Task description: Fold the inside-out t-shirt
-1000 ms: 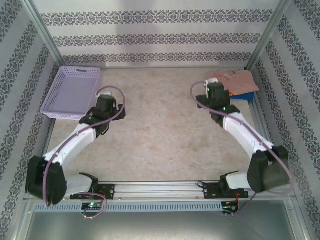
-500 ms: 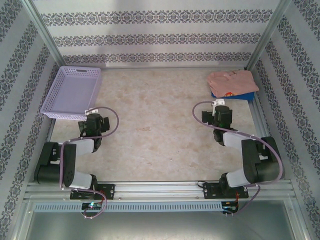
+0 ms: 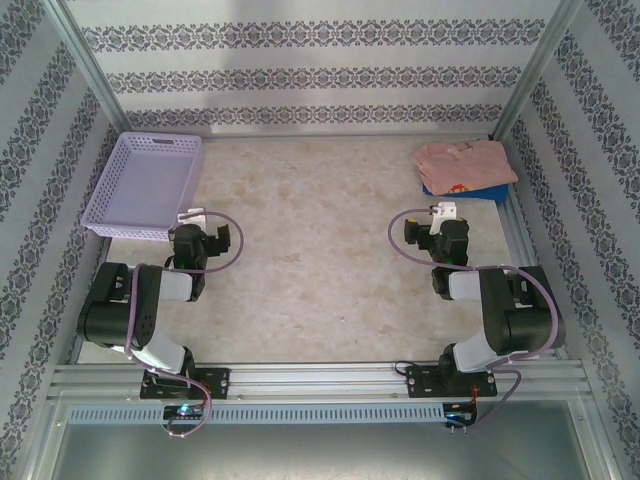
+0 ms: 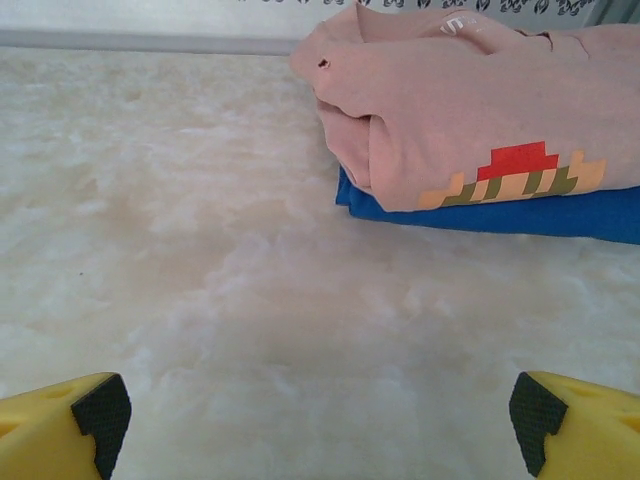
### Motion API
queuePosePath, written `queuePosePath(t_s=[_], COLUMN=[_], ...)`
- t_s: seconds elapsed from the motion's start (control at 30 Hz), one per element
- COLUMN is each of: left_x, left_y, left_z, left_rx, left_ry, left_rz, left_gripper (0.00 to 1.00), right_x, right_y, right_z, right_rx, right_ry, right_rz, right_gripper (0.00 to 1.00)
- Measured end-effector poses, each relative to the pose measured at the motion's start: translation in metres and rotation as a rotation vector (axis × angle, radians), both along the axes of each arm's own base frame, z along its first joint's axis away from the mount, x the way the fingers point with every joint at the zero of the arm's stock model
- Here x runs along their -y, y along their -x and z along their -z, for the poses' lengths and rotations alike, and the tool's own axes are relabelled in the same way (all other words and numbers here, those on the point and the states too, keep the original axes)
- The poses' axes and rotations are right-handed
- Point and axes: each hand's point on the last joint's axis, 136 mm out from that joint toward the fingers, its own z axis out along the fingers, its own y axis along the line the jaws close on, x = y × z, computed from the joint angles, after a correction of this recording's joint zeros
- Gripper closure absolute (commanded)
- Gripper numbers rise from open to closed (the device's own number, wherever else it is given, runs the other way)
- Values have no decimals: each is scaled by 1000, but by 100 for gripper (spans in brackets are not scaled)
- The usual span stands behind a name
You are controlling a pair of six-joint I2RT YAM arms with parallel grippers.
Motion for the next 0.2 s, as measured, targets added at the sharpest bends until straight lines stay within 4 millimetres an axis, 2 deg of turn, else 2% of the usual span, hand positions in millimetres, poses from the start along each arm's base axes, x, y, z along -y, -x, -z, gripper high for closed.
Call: queuePosePath(t_s=[0.2], left_x=[1], left_y=[0], left_z=[0], left_rx=[0], left_ry=[-1], left_rz=[4], left_gripper=[0], right_x=[0], right_y=[-1], right_z=[-2], right_rx=[10], right_ry=[0], right_rz=[0], right_gripper=[2])
